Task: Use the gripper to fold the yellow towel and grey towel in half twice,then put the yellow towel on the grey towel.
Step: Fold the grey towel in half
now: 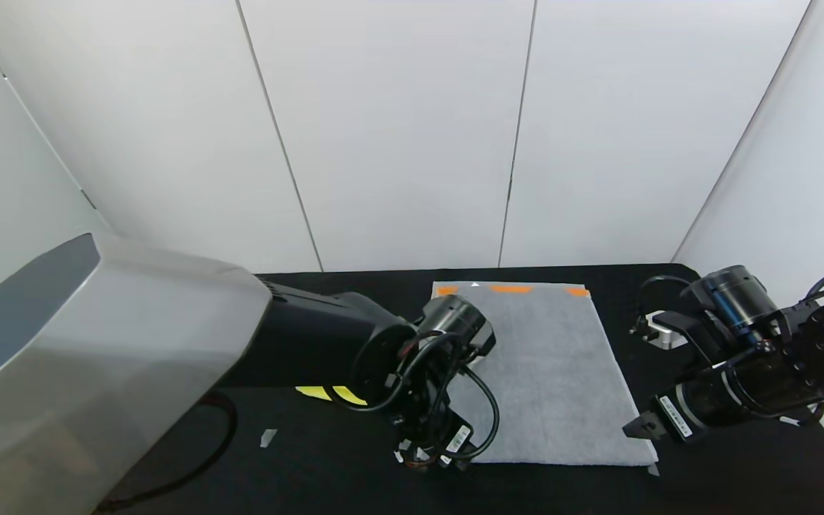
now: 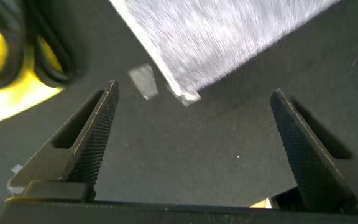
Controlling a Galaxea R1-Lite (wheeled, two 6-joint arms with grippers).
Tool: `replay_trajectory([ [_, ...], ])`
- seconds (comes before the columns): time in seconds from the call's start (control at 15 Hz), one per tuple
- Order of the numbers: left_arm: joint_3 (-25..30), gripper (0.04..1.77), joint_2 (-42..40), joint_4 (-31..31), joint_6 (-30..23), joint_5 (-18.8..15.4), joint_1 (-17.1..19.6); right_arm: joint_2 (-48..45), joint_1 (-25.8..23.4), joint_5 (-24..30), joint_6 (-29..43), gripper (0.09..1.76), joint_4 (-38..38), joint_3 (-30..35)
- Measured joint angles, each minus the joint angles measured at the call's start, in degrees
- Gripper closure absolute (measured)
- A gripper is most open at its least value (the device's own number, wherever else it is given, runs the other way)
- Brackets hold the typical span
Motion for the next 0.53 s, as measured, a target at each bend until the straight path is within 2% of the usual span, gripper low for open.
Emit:
replay_trajectory([
  [0.53,1.49,0.09,3.52,-0.3,0.02,0.88,-0.78,1.22,0.41,-0.11,0.07,0.14,0.02,0.66],
])
